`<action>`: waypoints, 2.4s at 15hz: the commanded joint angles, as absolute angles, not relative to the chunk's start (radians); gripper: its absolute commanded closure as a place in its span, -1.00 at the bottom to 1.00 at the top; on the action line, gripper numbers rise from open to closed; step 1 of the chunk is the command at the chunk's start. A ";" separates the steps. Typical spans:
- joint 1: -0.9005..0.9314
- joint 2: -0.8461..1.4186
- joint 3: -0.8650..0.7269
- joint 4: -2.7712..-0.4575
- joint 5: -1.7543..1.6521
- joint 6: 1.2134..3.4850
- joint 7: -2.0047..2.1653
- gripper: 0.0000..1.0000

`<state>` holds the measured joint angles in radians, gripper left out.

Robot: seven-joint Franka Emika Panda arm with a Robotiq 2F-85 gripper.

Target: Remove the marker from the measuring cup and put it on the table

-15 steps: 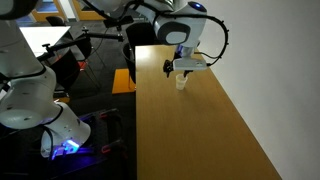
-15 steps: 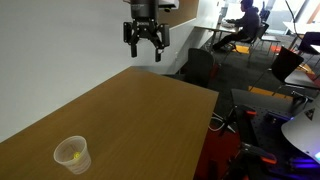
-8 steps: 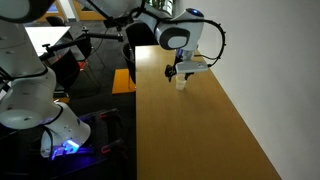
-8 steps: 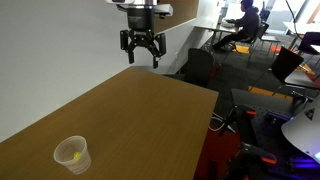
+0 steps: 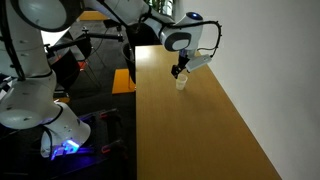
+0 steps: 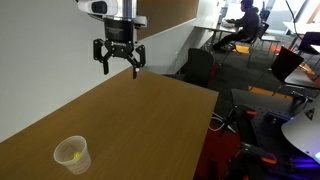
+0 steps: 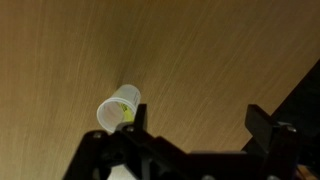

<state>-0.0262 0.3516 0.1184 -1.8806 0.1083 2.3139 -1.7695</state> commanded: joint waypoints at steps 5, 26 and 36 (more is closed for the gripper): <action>-0.039 0.518 0.209 -1.694 0.152 2.270 -2.010 -1.00; 0.026 0.829 0.271 -1.399 0.137 2.094 -2.181 -1.00; 0.040 0.865 0.272 -1.364 0.090 2.107 -2.251 -1.00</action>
